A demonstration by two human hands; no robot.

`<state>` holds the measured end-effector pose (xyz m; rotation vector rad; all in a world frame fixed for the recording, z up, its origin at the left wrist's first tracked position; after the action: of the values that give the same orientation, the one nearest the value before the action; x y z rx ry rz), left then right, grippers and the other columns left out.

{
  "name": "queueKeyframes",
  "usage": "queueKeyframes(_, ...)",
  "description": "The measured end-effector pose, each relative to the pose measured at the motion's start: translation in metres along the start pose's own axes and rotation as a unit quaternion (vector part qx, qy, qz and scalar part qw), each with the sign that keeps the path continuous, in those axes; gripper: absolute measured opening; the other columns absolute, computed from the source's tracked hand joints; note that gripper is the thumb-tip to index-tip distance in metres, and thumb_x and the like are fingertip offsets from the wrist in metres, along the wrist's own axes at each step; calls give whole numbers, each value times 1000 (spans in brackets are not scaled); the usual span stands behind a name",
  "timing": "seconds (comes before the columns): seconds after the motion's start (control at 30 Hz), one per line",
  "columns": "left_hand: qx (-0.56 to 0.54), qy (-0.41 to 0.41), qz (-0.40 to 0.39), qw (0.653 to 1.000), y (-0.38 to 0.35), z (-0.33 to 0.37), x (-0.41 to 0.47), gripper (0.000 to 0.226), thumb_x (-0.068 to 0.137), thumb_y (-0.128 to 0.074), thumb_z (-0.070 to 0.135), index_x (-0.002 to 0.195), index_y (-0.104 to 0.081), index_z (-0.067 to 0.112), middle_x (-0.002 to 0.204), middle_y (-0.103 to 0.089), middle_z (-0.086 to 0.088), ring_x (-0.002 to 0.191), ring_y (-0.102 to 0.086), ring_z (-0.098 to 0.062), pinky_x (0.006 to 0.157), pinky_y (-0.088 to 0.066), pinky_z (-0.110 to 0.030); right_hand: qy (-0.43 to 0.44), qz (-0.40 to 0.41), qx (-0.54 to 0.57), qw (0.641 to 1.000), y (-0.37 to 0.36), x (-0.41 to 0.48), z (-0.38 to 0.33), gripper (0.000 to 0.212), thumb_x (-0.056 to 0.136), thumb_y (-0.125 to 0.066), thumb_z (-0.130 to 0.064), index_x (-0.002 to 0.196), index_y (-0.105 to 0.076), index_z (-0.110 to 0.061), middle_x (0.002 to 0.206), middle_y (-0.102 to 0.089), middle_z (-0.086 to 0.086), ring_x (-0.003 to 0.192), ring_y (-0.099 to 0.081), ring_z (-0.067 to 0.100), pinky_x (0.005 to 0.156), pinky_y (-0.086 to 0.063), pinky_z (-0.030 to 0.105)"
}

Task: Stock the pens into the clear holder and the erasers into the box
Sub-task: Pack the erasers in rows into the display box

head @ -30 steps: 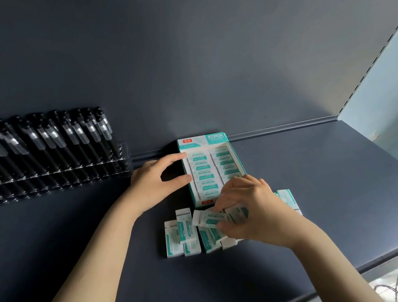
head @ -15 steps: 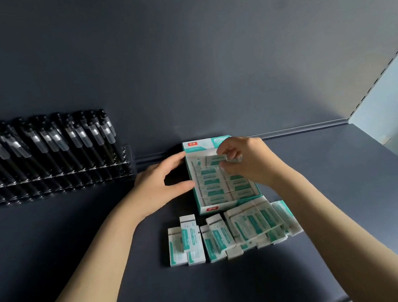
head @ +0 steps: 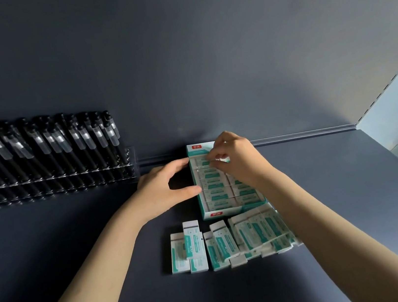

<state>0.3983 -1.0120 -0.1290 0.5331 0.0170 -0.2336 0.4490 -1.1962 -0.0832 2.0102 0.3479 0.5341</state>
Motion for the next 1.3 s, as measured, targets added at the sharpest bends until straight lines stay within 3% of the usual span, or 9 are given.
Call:
queueKeyframes(0.17, 10, -1, 11, 1000, 1, 1, 0, 86, 57, -67, 69, 137, -45, 46, 141, -48, 25, 132, -40, 6, 117, -30, -37, -25, 8, -13, 1000, 0, -1, 2, 17, 87, -72, -17, 103, -77, -20, 103, -61, 4, 87, -55, 18, 79, -51, 35)
queueKeyframes(0.27, 18, 0, 16, 1000, 0, 0, 0, 86, 56, -65, 71, 137, -45, 48, 140, -48, 24, 132, -40, 5, 117, -30, -37, -22, -28, -37, 999, 6, -7, 1, 26, 87, -73, -23, 113, -74, -24, 111, -64, 5, 100, -54, 25, 89, -43, 33)
queueKeyframes(0.33, 27, -3, 26, 999, 0, 1, -2, 87, 56, -63, 73, 137, -45, 48, 140, -49, 23, 132, -41, 3, 118, -29, -37, 5, -24, -23, 999, 17, -22, -6, 34, 84, -76, -24, 118, -72, -22, 116, -65, 4, 105, -49, 12, 92, -35, 28)
queueKeyframes(0.4, 31, -9, 28, 999, -1, 1, -2, 88, 56, -63, 74, 137, -46, 45, 140, -50, 22, 131, -43, 4, 117, -29, -36, 8, -28, 7, 1000, 30, -48, -13, 34, 83, -77, -26, 116, -72, -24, 114, -63, -7, 102, -39, -1, 92, -29, 20)
queueKeyframes(0.53, 15, -16, 28, 999, -2, -3, -1, 87, 58, -66, 71, 138, -47, 42, 141, -52, 19, 130, -44, 5, 117, -31, -34, -31, -58, 55, 996, 43, -104, -20, 25, 80, -71, -48, 104, -72, -40, 98, -57, -25, 97, -44, -1, 83, -32, 8)
queueKeyframes(0.77, -2, 2, 24, 1000, -3, -3, -4, 89, 57, -68, 69, 138, -47, 41, 143, -50, 17, 132, -42, 5, 117, -28, -32, -59, -53, -5, 997, 26, -143, -24, 57, 64, -63, -74, 112, -66, -44, 107, -52, -23, 102, -41, 9, 92, -42, 31)
queueKeyframes(0.97, -19, 4, 18, 1000, -5, 2, -8, 85, 56, -69, 68, 135, -49, 42, 141, -50, 18, 130, -42, 6, 114, -28, -27, -38, -93, -6, 995, 25, -147, -32, 49, 81, -72, -48, 127, -56, -52, 114, -37, -22, 111, -28, 8, 96, -25, 24)
queueKeyframes(1.07, -20, 1, 13, 1000, -5, 4, -9, 80, 58, -69, 66, 132, -49, 46, 140, -51, 19, 128, -42, 7, 110, -28, -23, -45, -85, 2, 995, 27, -148, -35, 49, 82, -73, -40, 128, -57, -44, 117, -38, -23, 107, -24, 3, 100, -28, 23)
queueKeyframes(1.3, -24, 5, 16, 1000, -4, -1, -8, 66, 58, -71, 67, 120, -50, 56, 142, -50, 19, 130, -42, 8, 116, -29, -30, -29, -67, -10, 997, 22, -146, -34, 44, 78, -75, -50, 119, -62, -44, 117, -41, -23, 107, -25, 1, 102, -27, 24)
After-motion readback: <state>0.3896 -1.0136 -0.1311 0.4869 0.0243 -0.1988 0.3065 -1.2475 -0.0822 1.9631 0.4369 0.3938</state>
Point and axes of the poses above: each hand's wrist, its own x-axis towards the middle knuckle, its own y-axis out of the back of the hand, z = x × y, the point moved 5 cm from there along x, towards the middle knuckle
